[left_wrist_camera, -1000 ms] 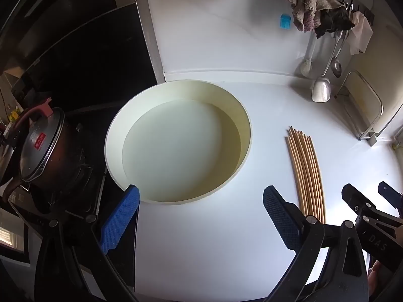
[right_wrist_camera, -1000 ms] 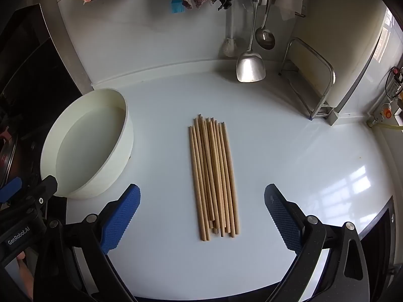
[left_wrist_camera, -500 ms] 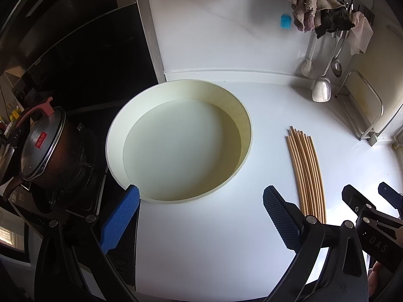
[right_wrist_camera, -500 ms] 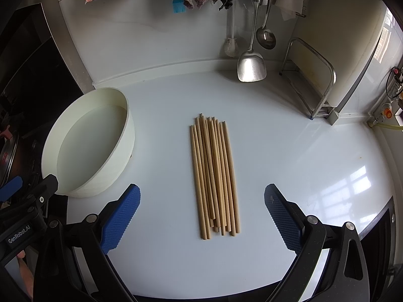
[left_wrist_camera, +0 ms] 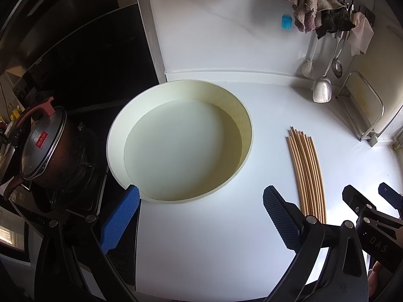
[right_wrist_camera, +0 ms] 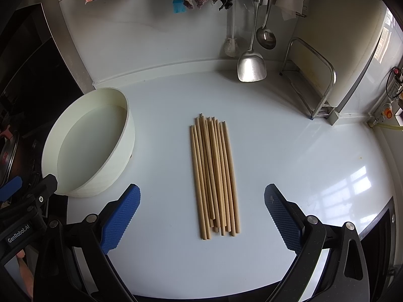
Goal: Organize utensils
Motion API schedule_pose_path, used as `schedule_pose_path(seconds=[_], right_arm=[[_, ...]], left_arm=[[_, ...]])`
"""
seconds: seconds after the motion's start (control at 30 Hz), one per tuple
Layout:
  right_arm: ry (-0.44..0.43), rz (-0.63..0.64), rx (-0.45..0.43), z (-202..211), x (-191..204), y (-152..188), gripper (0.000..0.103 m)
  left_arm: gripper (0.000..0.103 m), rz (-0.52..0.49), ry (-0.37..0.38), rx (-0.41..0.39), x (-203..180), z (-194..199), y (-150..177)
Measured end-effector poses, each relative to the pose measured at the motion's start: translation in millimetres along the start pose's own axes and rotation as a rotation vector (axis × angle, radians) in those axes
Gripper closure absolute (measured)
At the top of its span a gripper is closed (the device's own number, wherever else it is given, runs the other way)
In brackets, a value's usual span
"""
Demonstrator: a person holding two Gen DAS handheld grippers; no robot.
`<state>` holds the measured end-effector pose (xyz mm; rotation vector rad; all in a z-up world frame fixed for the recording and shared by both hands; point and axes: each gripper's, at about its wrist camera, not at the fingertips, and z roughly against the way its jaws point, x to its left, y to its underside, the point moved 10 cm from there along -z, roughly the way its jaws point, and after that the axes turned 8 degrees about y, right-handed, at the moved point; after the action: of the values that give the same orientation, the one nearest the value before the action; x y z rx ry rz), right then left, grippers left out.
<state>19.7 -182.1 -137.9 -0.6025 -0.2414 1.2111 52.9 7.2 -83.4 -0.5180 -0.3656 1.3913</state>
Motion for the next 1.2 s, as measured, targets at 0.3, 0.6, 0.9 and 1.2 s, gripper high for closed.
schedule_pose_path(seconds=[0.3, 0.6, 0.9, 1.2], right_arm=[[-0.002, 0.001, 0.0, 0.0, 0.5, -0.3, 0.008], [-0.002, -0.001, 0.001, 0.4, -3.5, 0.1, 0.008], [-0.004, -0.011, 0.001, 1.2, 1.8, 2.8, 0.009], [-0.004, -0.008, 0.003, 1.2, 1.6, 3.1, 0.008]], left_arm=[[0.006, 0.006, 0.003, 0.003, 6.6, -4.5, -3.2], [0.006, 0.006, -0.001, -0.003, 5.3, -2.2, -4.7], [0.006, 0.005, 0.001, -0.006, 6.4, -2.2, -4.5], [0.006, 0.006, 0.0, -0.006, 5.9, -2.2, -4.6]])
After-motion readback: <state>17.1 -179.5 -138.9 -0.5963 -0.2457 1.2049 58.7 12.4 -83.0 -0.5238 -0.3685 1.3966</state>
